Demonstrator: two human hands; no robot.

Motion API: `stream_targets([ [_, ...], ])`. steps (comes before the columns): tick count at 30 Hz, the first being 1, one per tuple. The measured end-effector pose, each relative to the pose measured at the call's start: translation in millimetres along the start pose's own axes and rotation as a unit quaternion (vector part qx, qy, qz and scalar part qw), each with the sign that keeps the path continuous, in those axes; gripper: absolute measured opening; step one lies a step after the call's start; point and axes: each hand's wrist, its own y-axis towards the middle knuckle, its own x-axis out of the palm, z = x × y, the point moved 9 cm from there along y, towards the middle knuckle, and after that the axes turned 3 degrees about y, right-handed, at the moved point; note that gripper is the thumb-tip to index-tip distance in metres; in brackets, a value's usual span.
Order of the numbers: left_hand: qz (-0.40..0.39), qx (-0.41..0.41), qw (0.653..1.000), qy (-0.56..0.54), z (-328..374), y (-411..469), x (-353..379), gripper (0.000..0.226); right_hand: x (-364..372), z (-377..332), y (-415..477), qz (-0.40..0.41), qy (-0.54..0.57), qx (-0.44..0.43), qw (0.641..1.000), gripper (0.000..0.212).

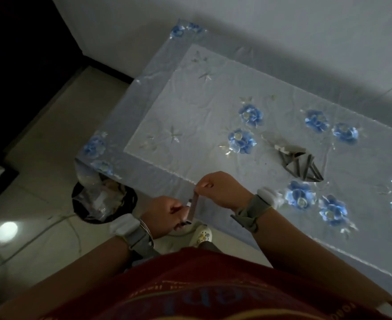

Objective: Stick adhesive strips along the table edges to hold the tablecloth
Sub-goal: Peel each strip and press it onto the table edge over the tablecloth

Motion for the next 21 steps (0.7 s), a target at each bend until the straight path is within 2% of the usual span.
stream_targets([
  [2, 0.017, -0.028, 0.999, -0.014, -18, -7, -4, 0.039, 19, -7, 5, -0.015, -0.035, 0.010, 0.999, 0.025],
  [8, -0.004, -0.104, 0.992, -0.070, -70, -17, 3, 0.037, 56, -20, 9, -0.024, -0.108, 0.034, 0.993, 0.031],
  [12, -0.016, -0.134, 0.988, -0.071, -91, -12, 5, 0.040, 67, -14, 10, -0.019, -0.094, 0.073, 0.993, 0.030],
  [16, -0.036, -0.148, 0.986, -0.066, -106, -5, 14, 0.039, 72, -17, 14, 0.014, -0.113, 0.066, 0.991, 0.030],
  [21, -0.018, -0.186, 0.975, -0.120, -112, 10, 14, 0.032, 68, -16, 25, 0.051, -0.131, 0.069, 0.988, 0.028],
])
